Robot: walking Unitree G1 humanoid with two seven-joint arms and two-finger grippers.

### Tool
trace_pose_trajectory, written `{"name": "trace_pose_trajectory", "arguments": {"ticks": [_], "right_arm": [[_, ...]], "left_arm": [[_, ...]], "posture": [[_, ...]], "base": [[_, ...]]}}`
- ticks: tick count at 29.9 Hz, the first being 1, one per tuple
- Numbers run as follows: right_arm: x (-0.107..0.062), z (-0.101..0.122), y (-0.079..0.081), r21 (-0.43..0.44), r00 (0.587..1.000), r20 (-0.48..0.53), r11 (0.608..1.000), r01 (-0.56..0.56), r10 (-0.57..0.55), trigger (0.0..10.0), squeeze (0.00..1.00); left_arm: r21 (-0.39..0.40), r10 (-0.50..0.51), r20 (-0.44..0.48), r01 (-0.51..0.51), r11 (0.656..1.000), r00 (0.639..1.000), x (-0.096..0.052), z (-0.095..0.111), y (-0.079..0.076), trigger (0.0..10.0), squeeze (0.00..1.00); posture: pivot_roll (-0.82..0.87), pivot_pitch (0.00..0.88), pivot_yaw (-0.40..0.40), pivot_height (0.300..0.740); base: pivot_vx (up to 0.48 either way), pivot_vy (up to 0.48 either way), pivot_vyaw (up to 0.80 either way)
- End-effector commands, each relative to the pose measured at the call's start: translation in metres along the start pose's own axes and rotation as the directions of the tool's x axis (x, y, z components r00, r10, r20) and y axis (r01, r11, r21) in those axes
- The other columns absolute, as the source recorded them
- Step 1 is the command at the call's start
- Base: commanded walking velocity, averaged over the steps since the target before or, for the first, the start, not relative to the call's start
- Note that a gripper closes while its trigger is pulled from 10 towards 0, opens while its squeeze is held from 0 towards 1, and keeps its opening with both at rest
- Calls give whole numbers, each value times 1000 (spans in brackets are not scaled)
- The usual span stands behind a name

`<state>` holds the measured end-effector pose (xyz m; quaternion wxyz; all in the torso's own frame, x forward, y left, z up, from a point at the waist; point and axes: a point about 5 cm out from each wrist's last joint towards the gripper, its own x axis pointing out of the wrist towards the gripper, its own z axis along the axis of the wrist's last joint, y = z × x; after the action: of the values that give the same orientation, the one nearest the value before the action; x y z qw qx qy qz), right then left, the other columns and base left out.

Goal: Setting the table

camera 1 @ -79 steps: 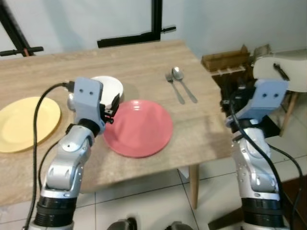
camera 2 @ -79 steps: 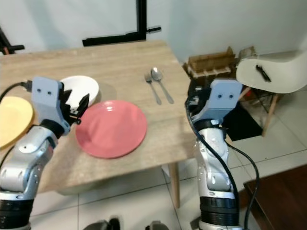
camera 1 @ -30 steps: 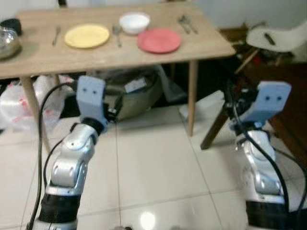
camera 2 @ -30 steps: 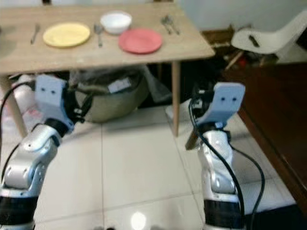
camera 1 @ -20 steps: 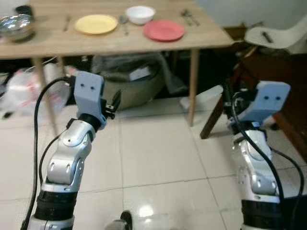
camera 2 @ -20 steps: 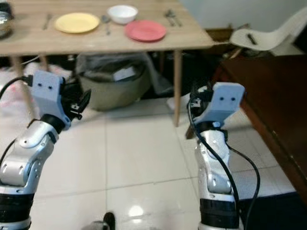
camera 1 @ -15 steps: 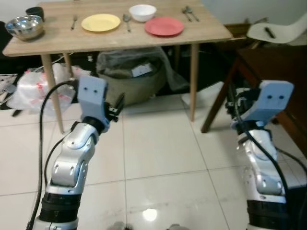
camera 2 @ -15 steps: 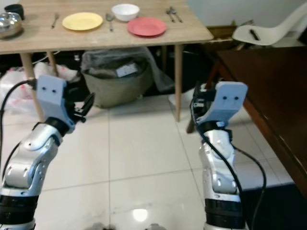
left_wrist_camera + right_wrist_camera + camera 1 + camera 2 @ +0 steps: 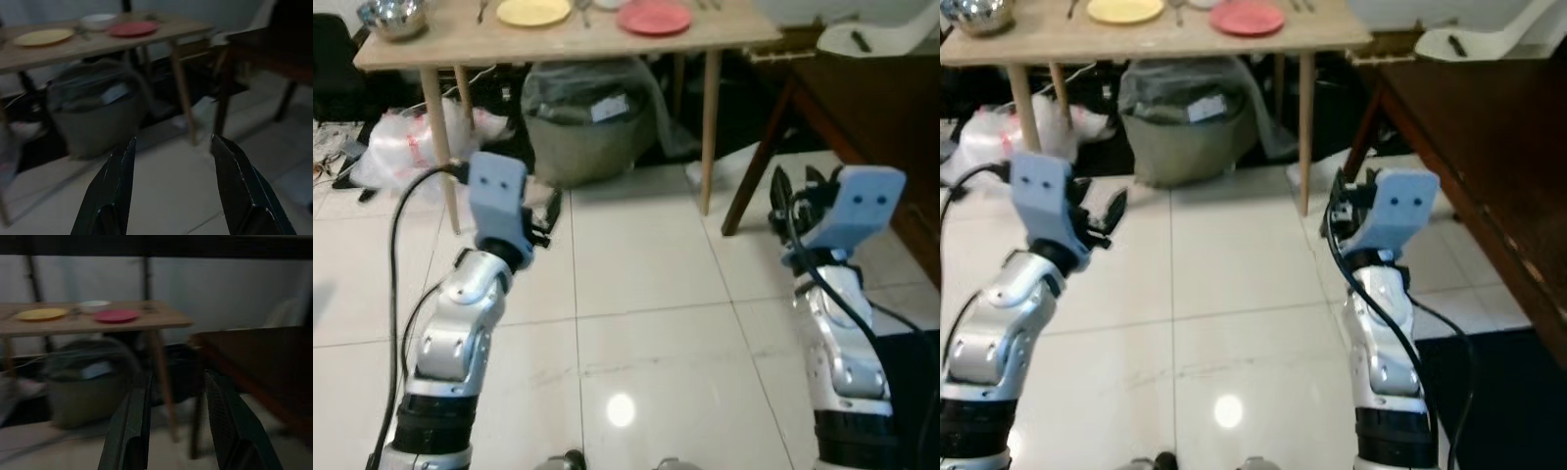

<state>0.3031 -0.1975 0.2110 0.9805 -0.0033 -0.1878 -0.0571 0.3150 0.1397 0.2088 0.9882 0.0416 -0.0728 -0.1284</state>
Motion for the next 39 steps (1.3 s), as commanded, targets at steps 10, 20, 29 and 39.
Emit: {"name": "trace_pose_trajectory", "arguments": {"ticks": [10, 20, 29, 39], "right_arm": [[-2, -2, 4, 13, 1000, -10, 1000, -9, 9, 10000, 0], [-3, -3, 3, 12, 1000, -11, 1000, -2, 2, 10000, 0], [-3, -4, 3, 12, 1000, -12, 1000, 2, -2, 10000, 0], [-3, -5, 1, 27, 1000, -18, 1000, 14, -13, 10000, 0]], "left_arm": [[5, 16, -24, -15, 1000, 1000, -3, -6, 4, 10000, 0], [17, 19, -36, -19, 1000, 999, -1, -8, 4, 10000, 0], [23, 19, -41, -18, 1000, 999, 0, -8, 5, 10000, 0], [33, 24, -40, -22, 999, 999, 1, -7, 5, 10000, 0]], "posture": [[-104, 22, 53, 740], [-105, 19, 59, 740], [-105, 21, 63, 740], [-103, 23, 67, 740]], "base": [[-351, 0, 0], [-59, 0, 0], [0, 0, 0], [0, 0, -613]]}}
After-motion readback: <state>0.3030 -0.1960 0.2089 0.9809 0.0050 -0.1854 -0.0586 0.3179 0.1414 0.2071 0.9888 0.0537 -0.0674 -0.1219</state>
